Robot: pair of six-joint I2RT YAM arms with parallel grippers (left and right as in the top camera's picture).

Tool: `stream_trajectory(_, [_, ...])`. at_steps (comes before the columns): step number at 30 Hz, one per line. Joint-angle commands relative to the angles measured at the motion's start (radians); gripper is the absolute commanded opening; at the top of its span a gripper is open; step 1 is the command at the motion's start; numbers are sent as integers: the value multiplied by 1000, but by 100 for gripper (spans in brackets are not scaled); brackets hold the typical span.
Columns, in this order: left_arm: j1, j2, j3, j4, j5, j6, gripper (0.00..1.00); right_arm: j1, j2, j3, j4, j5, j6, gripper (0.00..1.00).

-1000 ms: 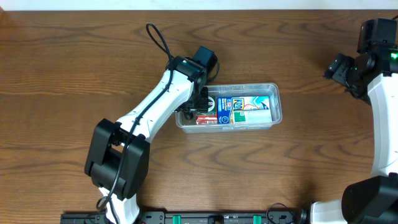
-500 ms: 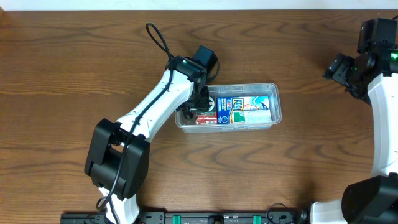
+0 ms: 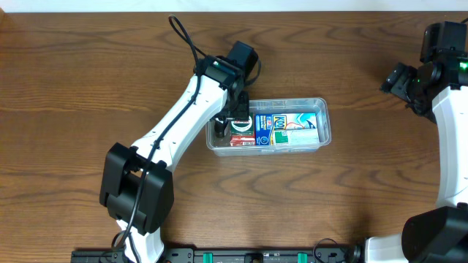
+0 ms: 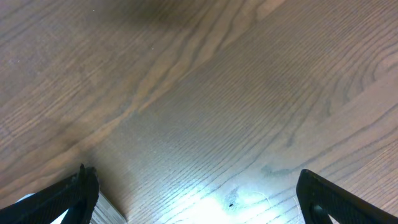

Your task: Pack container

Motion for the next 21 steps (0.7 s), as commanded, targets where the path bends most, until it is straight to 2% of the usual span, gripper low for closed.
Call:
stream_trajectory(1, [5, -46, 55, -32, -17, 31, 66, 0, 1, 2, -2, 8, -4, 99])
stream_trajectory(8, [14, -143, 155, -189, -116, 22, 66, 0, 1, 2, -2, 8, -4, 99])
stream_trajectory(10, [17, -198, 174, -228, -124, 17, 79, 0, 1, 2, -2, 8, -4, 99])
stream_trajectory(14, [15, -310, 175, -262, -124, 19, 83, 0, 1, 2, -2, 8, -4, 99])
stream_trajectory(15, [15, -342, 175, -278, -123, 19, 86, 0, 1, 2, -1, 8, -4, 99])
stream_trajectory(17, [15, -402, 175, -309, -119, 19, 98, 0, 1, 2, -1, 8, -4, 99])
stream_trajectory(21, [15, -511, 175, -323, -111, 19, 98, 0, 1, 2, -2, 8, -4, 99])
